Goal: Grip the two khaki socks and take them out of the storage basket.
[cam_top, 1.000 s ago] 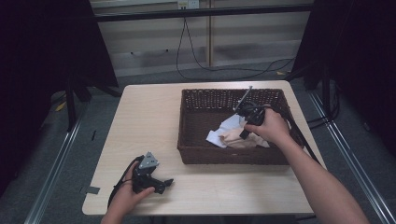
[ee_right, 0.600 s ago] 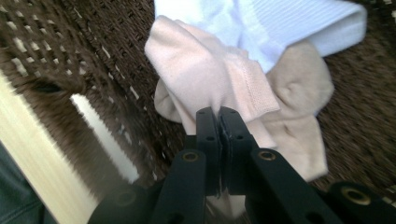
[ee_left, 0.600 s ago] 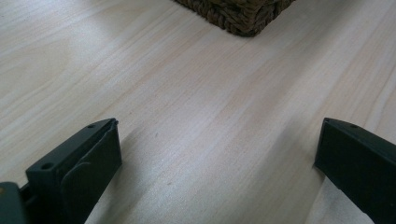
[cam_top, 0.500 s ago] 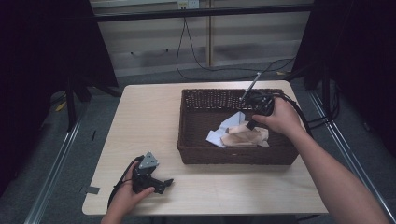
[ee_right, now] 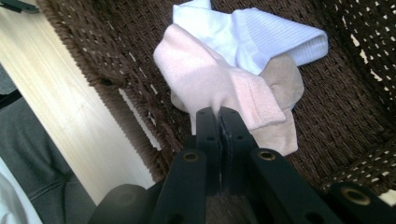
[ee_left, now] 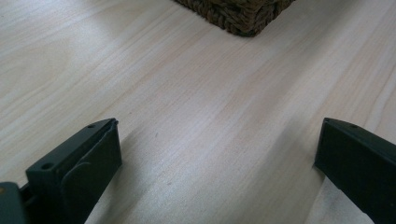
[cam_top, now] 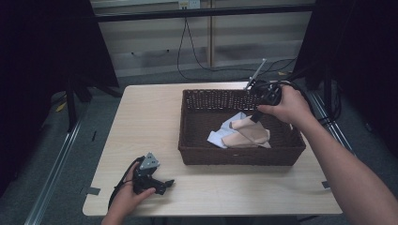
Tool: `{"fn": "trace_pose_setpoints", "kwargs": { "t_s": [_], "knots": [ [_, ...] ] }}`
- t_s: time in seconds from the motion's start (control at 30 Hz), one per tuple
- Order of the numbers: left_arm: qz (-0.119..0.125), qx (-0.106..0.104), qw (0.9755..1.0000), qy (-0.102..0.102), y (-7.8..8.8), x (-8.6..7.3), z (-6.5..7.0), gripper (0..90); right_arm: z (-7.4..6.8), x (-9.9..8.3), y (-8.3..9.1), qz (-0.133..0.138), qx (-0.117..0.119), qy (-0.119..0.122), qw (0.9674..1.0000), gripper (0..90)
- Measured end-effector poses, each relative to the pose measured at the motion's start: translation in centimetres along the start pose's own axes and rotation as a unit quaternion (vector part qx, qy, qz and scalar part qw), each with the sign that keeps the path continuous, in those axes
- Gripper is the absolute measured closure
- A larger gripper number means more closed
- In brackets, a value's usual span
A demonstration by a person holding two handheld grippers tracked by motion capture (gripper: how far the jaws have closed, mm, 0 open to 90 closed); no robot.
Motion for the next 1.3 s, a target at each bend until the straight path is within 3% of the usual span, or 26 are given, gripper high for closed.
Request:
{"fn": "trace_pose_setpoints", "kwargs": {
  "t_s": [0.63, 1.0, 1.3],
  "knots": [
    [0.0, 0.0, 1.0, 0.0, 0.0, 0.0, 0.0, 0.0, -1.3, -0.8, 5.3, 0.017, -0.004, 0.023, 0.9996, 88.0],
    [0.0, 0.0, 1.0, 0.0, 0.0, 0.0, 0.0, 0.0, -2.1, -1.2, 6.4, 0.017, 0.006, 0.036, 0.9992, 88.0],
    [0.0, 0.0, 1.0, 0.0, 0.0, 0.0, 0.0, 0.0, -2.6, -1.7, 7.1, 0.001, 0.006, 0.046, 0.9989, 88.0]
  ]
}}
Point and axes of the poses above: each handheld gripper's, and its own axes: y roughly backward along the jaws, x roughly out of its top, z roughly to its right, the point moved 6 cm from there along -y, roughly forward along the jaws, and after that the axes turned 9 degrees about -y, right-handed, at the moved point
